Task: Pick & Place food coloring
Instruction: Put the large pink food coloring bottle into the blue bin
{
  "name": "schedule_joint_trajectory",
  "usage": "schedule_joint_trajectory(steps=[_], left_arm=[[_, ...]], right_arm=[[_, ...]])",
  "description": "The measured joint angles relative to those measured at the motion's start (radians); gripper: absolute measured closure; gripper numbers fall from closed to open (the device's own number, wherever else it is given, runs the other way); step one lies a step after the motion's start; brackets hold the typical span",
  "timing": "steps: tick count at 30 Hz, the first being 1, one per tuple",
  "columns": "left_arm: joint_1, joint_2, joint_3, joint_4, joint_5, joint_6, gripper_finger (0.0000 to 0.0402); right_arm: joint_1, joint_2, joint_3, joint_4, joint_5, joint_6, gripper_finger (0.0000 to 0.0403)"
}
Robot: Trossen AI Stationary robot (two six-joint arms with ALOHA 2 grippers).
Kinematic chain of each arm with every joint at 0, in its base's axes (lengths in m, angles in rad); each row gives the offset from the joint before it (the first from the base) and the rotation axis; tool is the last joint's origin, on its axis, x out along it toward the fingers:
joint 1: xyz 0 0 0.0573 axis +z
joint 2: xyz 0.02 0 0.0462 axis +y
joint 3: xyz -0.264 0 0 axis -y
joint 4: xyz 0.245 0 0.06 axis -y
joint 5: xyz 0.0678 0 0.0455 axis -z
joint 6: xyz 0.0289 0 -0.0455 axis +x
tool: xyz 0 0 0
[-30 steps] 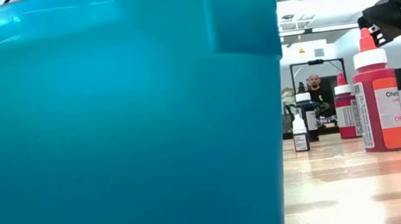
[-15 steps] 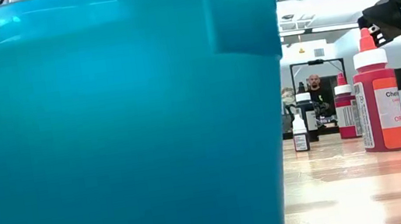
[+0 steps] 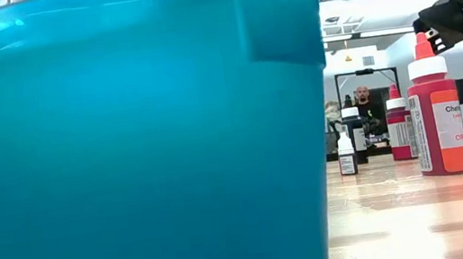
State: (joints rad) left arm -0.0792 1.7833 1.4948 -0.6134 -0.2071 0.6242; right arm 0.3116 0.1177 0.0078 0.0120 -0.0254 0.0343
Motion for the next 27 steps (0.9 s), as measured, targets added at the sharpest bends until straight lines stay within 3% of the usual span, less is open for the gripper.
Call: schedule_joint_trajectory(steps=[14,27], left_arm=[[-0.361,-0.042,0.0,0.003,-0.246,0.025,0.026],[-0.547,-0.042,0.0,0.0,-0.272,-0.095,0.0262]], right_arm=[[0.0,0.0,0.0,0.001,0.0,0.0,0.0244],[0.0,0.0,0.0,0.002,0.0,0.0,0.0244]])
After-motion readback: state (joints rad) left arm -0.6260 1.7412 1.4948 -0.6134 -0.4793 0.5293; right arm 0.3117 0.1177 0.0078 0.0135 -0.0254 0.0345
